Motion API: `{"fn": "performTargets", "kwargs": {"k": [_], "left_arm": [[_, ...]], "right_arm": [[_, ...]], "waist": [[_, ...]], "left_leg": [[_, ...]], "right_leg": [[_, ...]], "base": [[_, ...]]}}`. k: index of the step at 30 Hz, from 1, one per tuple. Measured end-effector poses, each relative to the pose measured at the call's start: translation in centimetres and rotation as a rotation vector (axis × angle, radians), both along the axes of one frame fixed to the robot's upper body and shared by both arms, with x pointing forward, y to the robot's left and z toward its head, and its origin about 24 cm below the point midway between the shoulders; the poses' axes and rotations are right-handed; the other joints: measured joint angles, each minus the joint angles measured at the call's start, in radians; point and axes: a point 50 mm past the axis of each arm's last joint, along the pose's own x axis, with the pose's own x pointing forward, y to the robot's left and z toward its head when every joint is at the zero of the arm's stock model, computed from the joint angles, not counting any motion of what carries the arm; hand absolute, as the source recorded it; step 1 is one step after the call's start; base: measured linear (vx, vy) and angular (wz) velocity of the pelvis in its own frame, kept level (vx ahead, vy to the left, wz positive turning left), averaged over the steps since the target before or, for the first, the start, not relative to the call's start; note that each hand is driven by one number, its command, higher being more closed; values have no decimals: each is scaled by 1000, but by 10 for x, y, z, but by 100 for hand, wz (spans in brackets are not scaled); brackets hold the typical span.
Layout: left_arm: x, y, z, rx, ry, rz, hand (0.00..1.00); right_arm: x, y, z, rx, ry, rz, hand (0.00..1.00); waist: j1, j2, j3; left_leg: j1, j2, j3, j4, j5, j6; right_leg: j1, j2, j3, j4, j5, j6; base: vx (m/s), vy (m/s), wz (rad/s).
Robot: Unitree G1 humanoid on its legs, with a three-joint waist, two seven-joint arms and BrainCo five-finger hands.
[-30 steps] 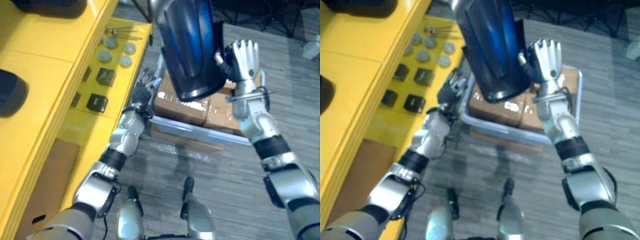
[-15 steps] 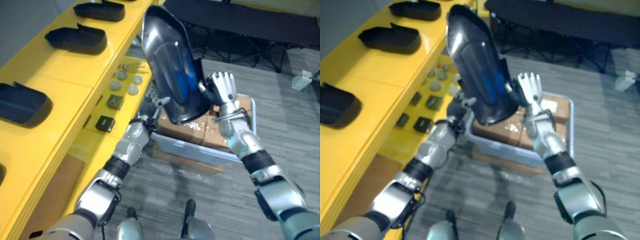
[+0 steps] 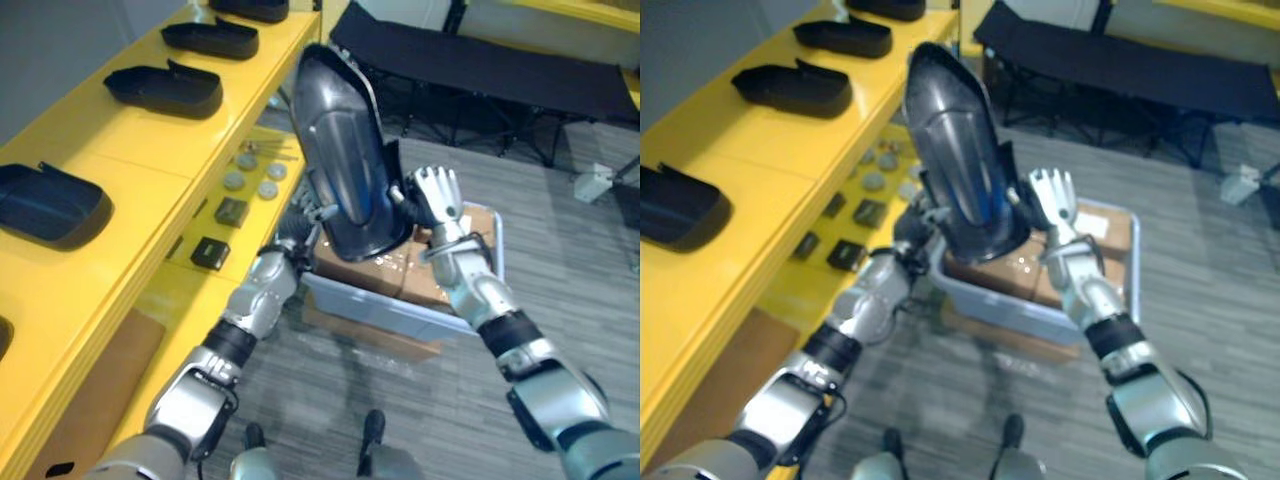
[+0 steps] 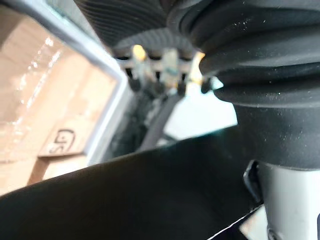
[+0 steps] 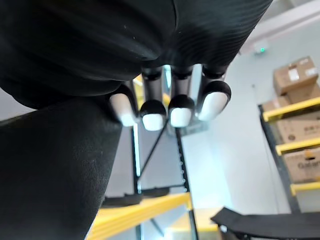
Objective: Walk over and take plastic housings, then place them on the shelf
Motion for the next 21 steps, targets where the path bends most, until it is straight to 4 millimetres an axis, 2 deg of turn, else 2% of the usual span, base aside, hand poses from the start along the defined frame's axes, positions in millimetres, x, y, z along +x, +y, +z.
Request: {"fn": "performTargets", "kwargs": {"k": [9, 12, 16, 17, 21], "left_arm": [[-3, 6, -13, 134, 18, 38, 100], [-6, 4, -19, 174, 30, 36, 100], [-8, 6, -24, 183, 41, 42, 100], [-8, 7, -24, 186, 42, 46, 0], [-9, 5, -25, 186, 40, 20, 0]], "right_arm": [[-6, 8, 1, 26, -32, 40, 100], [-14, 22, -1, 36, -48, 120, 100], [-16, 28, -4, 41, -47, 141, 100], [-17, 30, -4, 49, -46, 145, 100], [-17, 30, -5, 55, -47, 145, 100]], "waist": [[18, -10, -8], [16, -10, -8], [17, -10, -8], [17, -10, -8], [18, -10, -8]], "left_leg": [[2, 0, 0, 5, 1, -1], [4, 0, 2, 4, 2, -2], [5, 1, 2, 3, 2, -2], [6, 1, 3, 3, 2, -2], [6, 1, 2, 1, 2, -2]], "right_leg": [[1, -1, 1, 0, 0, 0], [1, -1, 2, 0, 0, 0], [1, 0, 2, 0, -1, -1], [1, 0, 2, 0, -1, -1], [1, 0, 1, 0, 0, 0]], "base": [[-7, 3, -1], [-6, 5, -2], [0, 0, 0], [0, 0, 0], [0, 0, 0]]}}
